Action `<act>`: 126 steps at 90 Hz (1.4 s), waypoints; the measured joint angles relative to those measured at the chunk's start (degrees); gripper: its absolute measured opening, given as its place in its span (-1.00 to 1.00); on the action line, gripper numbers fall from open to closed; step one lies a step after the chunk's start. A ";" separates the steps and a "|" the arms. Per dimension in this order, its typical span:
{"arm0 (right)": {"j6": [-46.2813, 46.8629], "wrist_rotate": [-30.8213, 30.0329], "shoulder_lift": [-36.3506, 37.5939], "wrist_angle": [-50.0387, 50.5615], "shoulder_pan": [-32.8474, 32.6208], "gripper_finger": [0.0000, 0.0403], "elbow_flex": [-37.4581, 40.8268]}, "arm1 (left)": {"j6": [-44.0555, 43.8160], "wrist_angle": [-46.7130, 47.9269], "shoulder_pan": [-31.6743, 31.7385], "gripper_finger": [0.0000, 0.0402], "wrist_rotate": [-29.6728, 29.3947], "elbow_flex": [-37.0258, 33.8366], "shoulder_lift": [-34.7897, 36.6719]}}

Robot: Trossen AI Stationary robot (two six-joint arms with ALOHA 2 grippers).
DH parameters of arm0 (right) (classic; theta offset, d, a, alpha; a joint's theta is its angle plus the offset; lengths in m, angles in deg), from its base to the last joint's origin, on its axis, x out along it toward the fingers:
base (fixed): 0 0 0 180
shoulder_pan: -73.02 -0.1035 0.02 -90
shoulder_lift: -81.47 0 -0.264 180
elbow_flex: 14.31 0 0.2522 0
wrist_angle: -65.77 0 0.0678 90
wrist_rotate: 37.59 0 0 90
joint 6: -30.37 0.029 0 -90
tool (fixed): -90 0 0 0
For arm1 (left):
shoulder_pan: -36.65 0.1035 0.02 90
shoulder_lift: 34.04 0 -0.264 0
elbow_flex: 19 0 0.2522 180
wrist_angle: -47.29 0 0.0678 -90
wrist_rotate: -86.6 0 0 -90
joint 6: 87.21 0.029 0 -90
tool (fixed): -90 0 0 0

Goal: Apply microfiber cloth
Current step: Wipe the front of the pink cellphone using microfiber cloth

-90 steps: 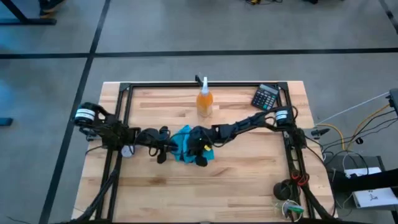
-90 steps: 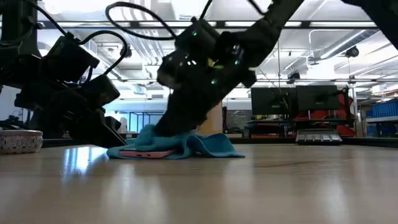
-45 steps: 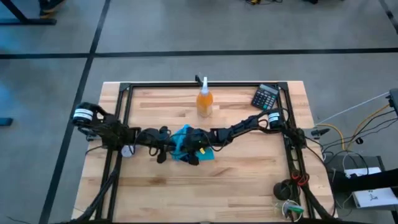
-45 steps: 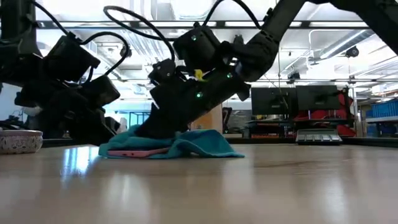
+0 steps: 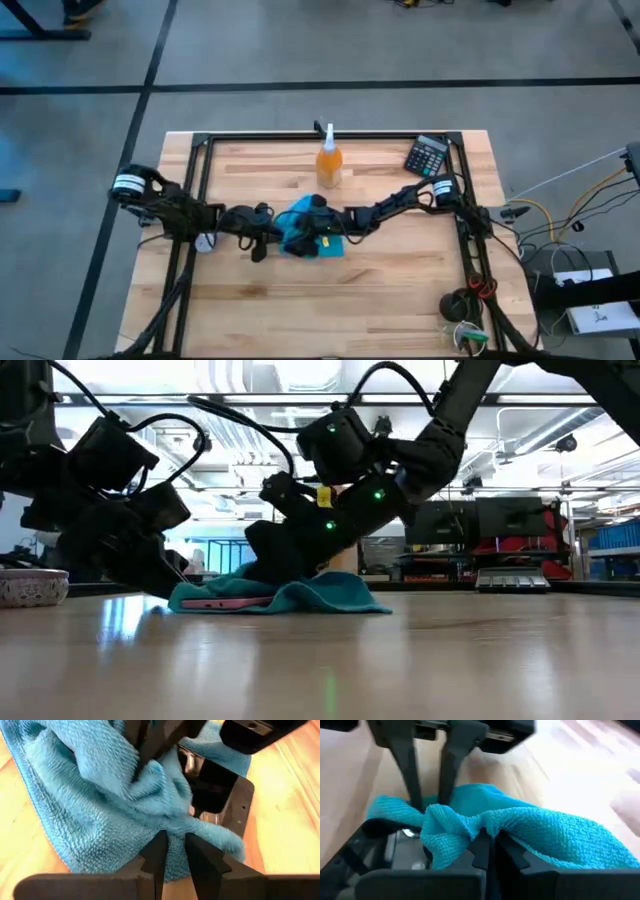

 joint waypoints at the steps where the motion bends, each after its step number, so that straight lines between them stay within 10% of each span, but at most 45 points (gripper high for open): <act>1: 0.06 -0.36 0.00 -0.30 0.00 -1.00 0.21 | 0.00 0.00 0.00 -0.69 0.00 0.00 0.00; 61: 0.35 -16.24 8.30 1.49 0.75 -1.00 10.33 | 0.00 -0.11 -0.01 -0.70 0.04 -0.09 -0.09; 95: -0.45 6.23 16.87 1.00 0.18 -1.00 13.26 | 1.11 -0.84 -0.02 -0.68 0.01 -0.22 -0.20; 126: 5.09 27.12 7.42 -5.71 -1.12 -1.00 8.66 | 2.88 -1.40 -0.07 -0.68 -0.85 -0.07 -0.22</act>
